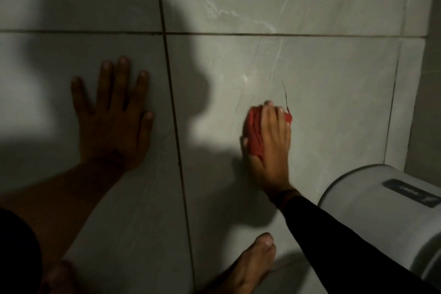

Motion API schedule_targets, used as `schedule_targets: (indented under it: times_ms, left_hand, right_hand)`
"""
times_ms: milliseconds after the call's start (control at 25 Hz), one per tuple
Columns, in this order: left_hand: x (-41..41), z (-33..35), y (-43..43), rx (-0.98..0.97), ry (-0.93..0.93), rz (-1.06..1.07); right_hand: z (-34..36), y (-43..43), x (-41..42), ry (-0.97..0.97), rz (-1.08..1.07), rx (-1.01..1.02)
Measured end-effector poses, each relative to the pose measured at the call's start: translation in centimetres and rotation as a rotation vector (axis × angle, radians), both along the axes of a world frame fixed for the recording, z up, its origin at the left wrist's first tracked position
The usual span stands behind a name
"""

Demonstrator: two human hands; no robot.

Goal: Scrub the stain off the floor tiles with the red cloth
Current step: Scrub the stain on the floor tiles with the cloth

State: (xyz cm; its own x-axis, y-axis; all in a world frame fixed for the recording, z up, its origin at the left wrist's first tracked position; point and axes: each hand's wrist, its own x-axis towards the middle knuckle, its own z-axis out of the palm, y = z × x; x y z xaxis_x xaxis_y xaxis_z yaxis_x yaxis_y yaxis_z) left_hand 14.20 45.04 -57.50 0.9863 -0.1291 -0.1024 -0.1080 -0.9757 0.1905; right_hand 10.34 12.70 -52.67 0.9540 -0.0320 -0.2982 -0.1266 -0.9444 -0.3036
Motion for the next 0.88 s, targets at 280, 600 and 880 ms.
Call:
schedule_targets:
  times_ms: [280, 600, 880]
  left_hand:
    - [0.1, 0.2, 0.0, 0.007, -0.005, 0.0]
    - [0.5, 0.4, -0.2, 0.001, -0.004, 0.008]
    - [0.5, 0.7, -0.4, 0.014, -0.007, 0.004]
  right_hand:
    - [-1.7, 3.1, 7.5, -0.126, 0.163, -0.044]
    - [-1.9, 8.2, 10.0, -0.173, 0.178, -0.053]
    - [-1.4, 7.5, 12.8, -0.191, 0.029, -0.072]
